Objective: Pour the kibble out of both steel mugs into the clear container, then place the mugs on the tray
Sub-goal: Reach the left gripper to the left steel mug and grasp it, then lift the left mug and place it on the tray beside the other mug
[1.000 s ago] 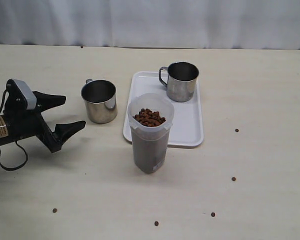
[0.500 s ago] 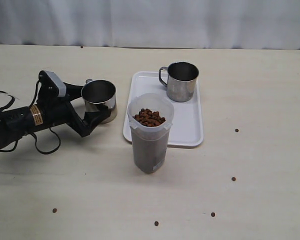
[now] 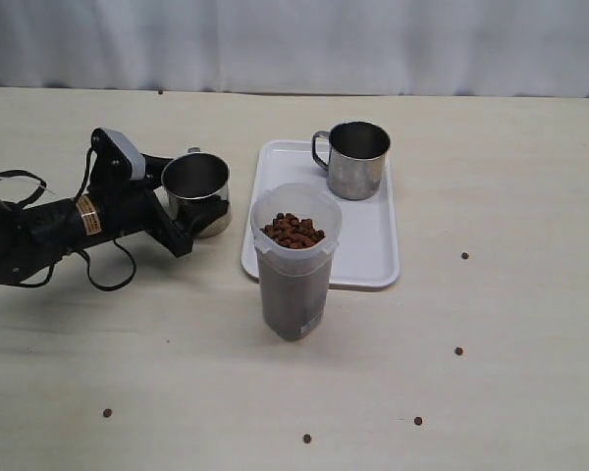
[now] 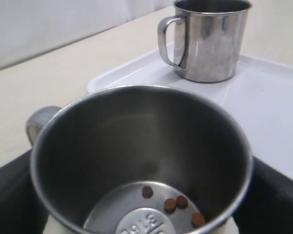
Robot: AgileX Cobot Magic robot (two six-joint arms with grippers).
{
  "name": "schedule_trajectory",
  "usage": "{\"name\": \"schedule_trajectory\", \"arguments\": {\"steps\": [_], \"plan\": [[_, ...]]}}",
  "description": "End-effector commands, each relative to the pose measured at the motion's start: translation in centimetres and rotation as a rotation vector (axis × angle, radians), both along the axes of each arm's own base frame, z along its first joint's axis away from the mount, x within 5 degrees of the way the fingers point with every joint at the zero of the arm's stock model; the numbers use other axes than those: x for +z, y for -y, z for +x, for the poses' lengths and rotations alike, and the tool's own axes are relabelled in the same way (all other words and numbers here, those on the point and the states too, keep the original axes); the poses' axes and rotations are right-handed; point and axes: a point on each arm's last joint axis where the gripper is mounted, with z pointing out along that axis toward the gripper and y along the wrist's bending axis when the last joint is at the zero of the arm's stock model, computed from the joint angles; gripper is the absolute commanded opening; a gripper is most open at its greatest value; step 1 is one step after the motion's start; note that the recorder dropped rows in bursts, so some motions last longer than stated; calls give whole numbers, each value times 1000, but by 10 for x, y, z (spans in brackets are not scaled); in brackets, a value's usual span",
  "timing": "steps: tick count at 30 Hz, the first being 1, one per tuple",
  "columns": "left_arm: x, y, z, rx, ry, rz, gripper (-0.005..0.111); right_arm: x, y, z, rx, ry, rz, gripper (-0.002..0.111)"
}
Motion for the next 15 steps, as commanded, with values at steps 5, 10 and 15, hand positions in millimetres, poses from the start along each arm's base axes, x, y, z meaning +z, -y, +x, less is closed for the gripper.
{"name": "schedule_trajectory", "arguments": {"steps": [5, 10, 15], "plan": [[16, 2, 5, 15, 85, -66, 0, -1, 0, 0, -6, 0, -16, 5], [31, 5, 9, -28, 129, -80, 0, -1, 0, 0, -6, 0, -16, 5], [48, 15, 25, -178, 107, -136, 0, -1, 0, 0, -6, 0, -16, 5]]}}
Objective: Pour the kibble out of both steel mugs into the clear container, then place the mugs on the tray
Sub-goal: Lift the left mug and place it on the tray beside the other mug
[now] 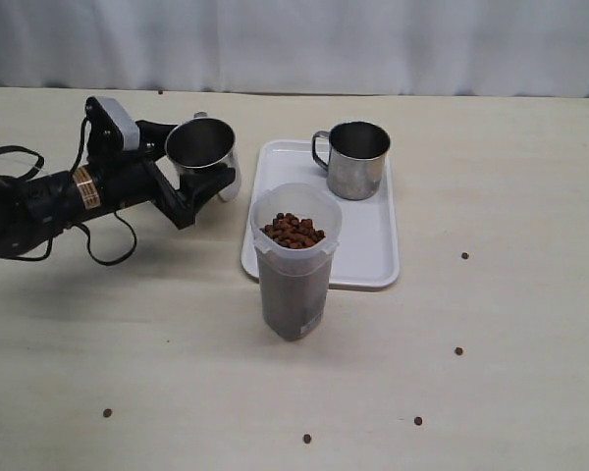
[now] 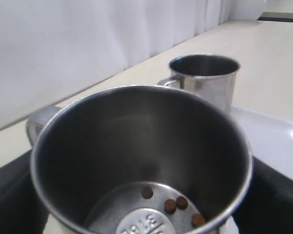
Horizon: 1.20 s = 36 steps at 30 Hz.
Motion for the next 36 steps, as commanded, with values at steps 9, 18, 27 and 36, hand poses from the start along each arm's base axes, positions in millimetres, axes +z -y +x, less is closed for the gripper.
{"name": "schedule_trajectory", "arguments": {"steps": [9, 18, 27, 36], "plan": [[30, 25, 26, -173, 17, -17, 0, -1, 0, 0, -6, 0, -16, 5], [25, 50, 34, -214, 10, 60, 0, -1, 0, 0, -6, 0, -16, 5], [2, 52, 42, -243, 1, 21, 0, -1, 0, 0, -6, 0, -16, 5], [-8, 70, 50, -275, 6, 45, 0, -1, 0, 0, -6, 0, -16, 5]]}}
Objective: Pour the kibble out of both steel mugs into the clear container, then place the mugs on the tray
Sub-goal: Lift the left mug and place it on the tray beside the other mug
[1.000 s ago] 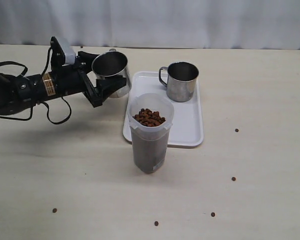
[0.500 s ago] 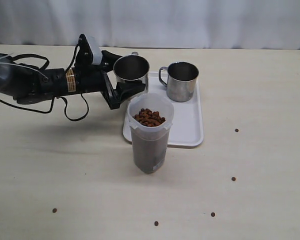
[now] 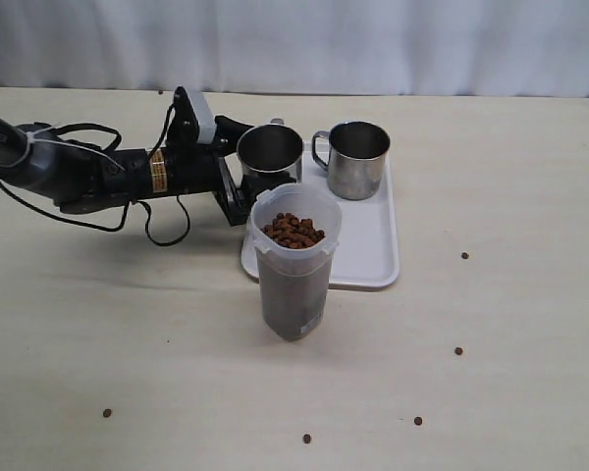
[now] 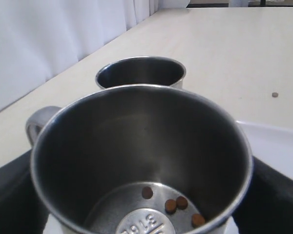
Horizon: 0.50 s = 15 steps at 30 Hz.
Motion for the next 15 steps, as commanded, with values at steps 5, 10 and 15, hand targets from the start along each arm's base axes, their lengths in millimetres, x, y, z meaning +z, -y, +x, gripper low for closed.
{"name": "schedule_trajectory", "arguments": {"steps": [5, 10, 15], "plan": [[-5, 18, 6, -22, 1, 0, 0, -1, 0, 0, -6, 0, -16, 5], [-13, 25, 8, -35, -6, -1, 0, -1, 0, 0, -6, 0, -16, 5], [-20, 30, 10, -9, -32, 68, 0, -1, 0, 0, -6, 0, -16, 5]]}}
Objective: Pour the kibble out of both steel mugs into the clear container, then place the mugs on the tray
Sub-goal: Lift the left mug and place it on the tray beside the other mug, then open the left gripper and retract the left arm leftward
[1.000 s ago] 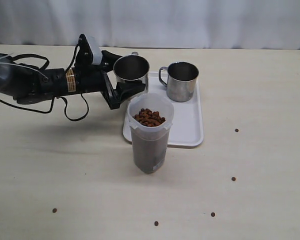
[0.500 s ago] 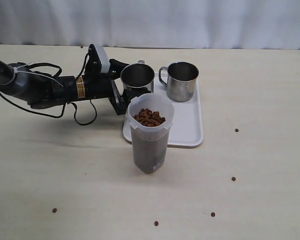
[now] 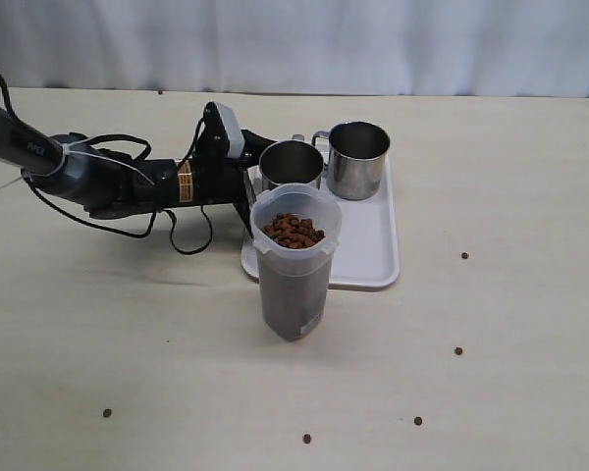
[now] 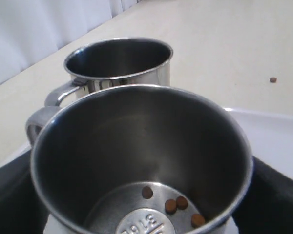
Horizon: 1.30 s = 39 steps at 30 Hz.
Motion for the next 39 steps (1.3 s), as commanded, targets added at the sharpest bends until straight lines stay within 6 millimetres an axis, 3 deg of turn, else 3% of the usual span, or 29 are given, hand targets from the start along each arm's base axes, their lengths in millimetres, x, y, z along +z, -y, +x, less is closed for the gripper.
{"name": "schedule_trajectory", "arguments": {"steps": [1, 7, 10, 14, 17, 34, 39], "plan": [[-1, 7, 2, 21, -17, 27, 0, -1, 0, 0, -6, 0, -16, 5], [0, 8, 2, 21, -15, 16, 6, -1, 0, 0, -6, 0, -16, 5], [-1, 8, 2, 16, -19, 18, 24, -1, 0, 0, -6, 0, -16, 5], [1, 9, 1, 12, -41, -17, 61, -1, 0, 0, -6, 0, -16, 5], [2, 9, 1, 9, -40, -22, 73, -1, 0, 0, -6, 0, -16, 5], [11, -4, -2, -76, 12, -74, 74, -1, 0, 0, -6, 0, -16, 5], [20, -28, 4, -44, 34, -87, 74, -1, 0, 0, -6, 0, -16, 5]]}}
